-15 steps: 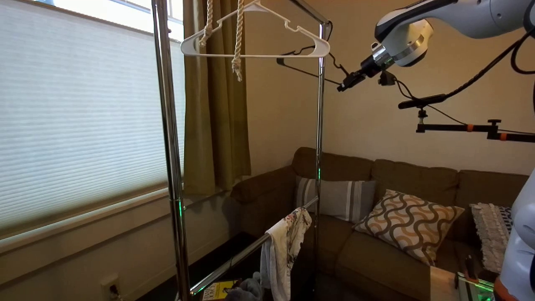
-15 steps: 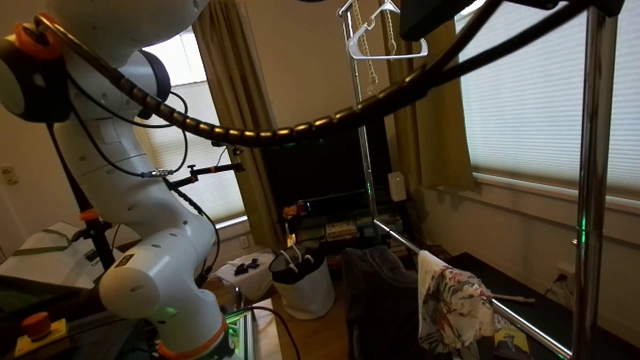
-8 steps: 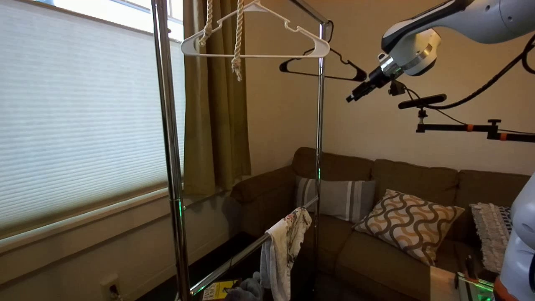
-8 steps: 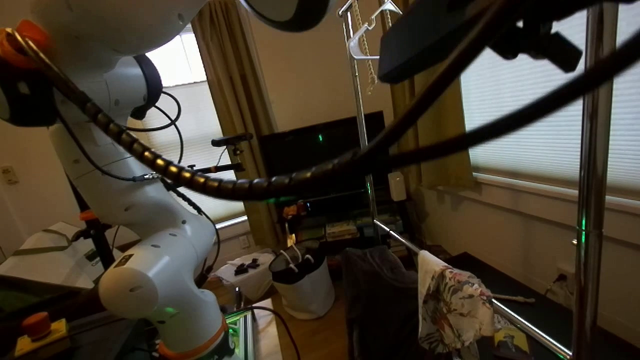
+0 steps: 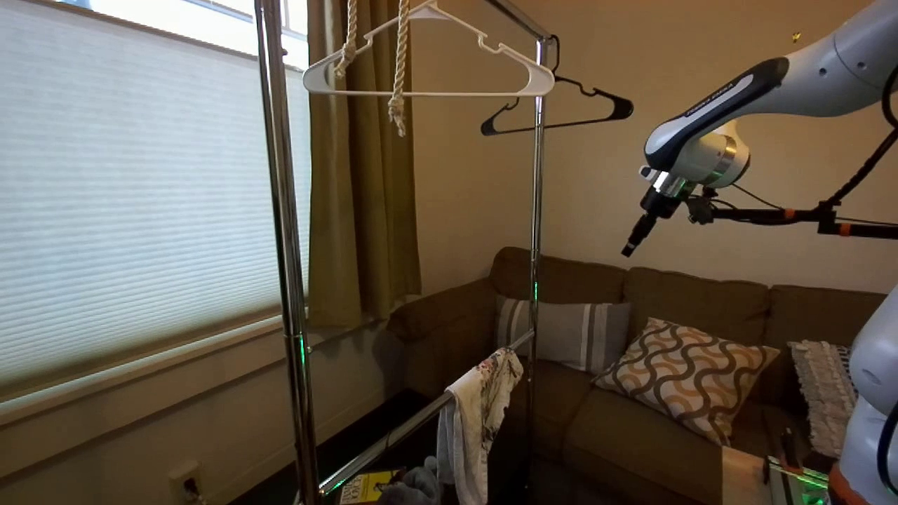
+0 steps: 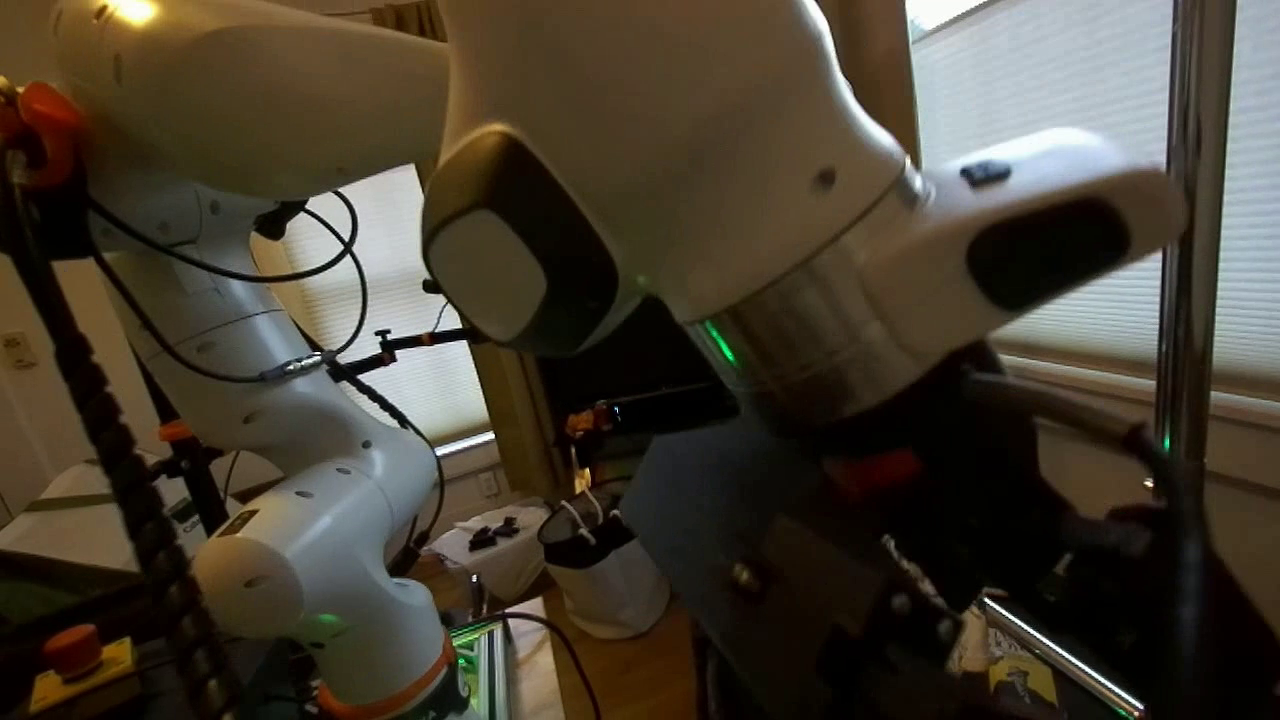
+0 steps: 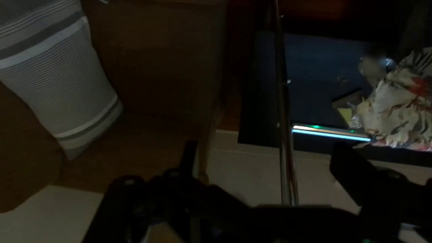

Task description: Pick up the black coat hanger and hang it on the top rail

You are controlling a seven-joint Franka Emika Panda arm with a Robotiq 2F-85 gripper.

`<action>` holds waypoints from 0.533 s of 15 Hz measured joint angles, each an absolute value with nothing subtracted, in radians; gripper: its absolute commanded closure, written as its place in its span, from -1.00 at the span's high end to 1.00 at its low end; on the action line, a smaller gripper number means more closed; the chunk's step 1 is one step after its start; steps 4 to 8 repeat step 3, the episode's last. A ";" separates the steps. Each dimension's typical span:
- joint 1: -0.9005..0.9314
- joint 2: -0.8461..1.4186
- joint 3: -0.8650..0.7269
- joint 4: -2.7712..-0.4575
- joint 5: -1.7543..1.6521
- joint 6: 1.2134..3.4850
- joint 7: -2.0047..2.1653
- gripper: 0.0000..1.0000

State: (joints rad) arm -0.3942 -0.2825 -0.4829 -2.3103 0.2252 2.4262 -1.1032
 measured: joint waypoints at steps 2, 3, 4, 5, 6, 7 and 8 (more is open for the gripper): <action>-0.373 -0.299 -0.478 -2.345 0.219 2.373 -1.127 1.00; -0.354 -0.314 -0.468 -2.355 0.219 2.343 -1.136 1.00; -0.354 -0.314 -0.468 -2.355 0.219 2.343 -1.136 1.00; -0.354 -0.314 -0.468 -2.355 0.219 2.343 -1.136 1.00; -0.354 -0.314 -0.468 -2.355 0.219 2.343 -1.136 1.00; -0.354 -0.314 -0.468 -2.355 0.219 2.343 -1.136 1.00; -0.354 -0.314 -0.468 -2.355 0.219 2.343 -1.136 1.00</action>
